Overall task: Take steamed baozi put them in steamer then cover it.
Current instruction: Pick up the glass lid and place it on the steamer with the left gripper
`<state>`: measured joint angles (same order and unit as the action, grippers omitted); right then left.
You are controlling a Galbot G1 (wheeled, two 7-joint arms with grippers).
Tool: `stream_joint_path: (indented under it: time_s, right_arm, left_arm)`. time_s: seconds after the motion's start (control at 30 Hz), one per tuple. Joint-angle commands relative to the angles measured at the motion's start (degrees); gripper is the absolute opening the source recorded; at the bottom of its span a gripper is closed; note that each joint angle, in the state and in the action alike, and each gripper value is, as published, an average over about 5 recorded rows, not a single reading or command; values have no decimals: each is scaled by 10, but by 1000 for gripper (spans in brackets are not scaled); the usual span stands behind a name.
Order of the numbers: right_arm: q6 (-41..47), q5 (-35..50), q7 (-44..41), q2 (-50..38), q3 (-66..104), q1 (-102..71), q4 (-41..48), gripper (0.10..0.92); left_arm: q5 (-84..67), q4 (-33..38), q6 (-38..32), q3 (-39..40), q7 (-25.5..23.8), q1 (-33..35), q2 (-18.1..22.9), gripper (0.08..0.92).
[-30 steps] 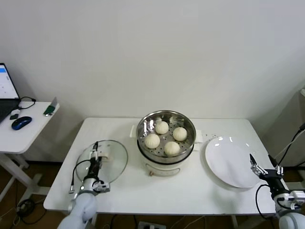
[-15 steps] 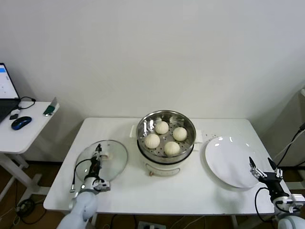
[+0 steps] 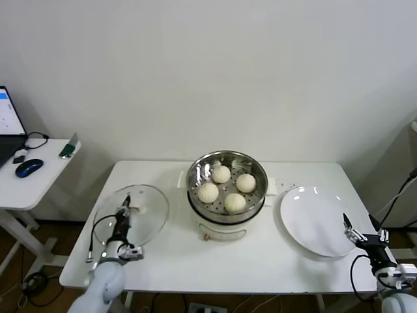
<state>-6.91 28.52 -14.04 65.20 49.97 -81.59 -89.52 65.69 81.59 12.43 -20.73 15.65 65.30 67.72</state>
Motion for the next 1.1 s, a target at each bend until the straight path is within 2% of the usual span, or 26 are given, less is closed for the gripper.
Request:
stream_joint_path:
  time_s: [0.03, 0.17, 0.3, 0.43, 0.53, 0.63, 0.77, 0.9, 1.1]
  right_arm:
    - [0, -10, 0, -11, -3, 17, 14, 823]
    - [-1, -21, 0, -21, -13, 28, 24, 823]
    - [-3, -33, 1, -25, -26, 42, 33, 823]
    - [-2, -43, 2, -27, -44, 57, 40, 823]
    - [-1, -49, 3, -33, -56, 69, 47, 823]
    - [0, -53, 4, -36, -65, 80, 56, 823]
    - [0, -60, 5, -32, -68, 88, 63, 823]
    - [-3, -66, 5, -26, -65, 88, 70, 823]
    - [-6, -72, 3, -21, -55, 87, 80, 823]
  left_arm:
    - [-33, 236, 124, -10, -36, 75, -86, 150]
    - [-50, 321, 179, -9, -68, 85, -141, 150]
    - [-66, 376, 228, 0, -99, 71, -193, 150]
    - [-99, 407, 274, 40, -132, 34, -244, 150]
    - [-109, 415, 304, 104, -155, -23, -261, 150]
    - [-87, 405, 323, 181, -183, -106, -239, 150]
    - [-16, 365, 326, 264, -223, -198, -159, 150]
    - [36, 320, 326, 323, -248, -237, -73, 150]
    - [67, 241, 326, 365, -262, -265, 7, 150]
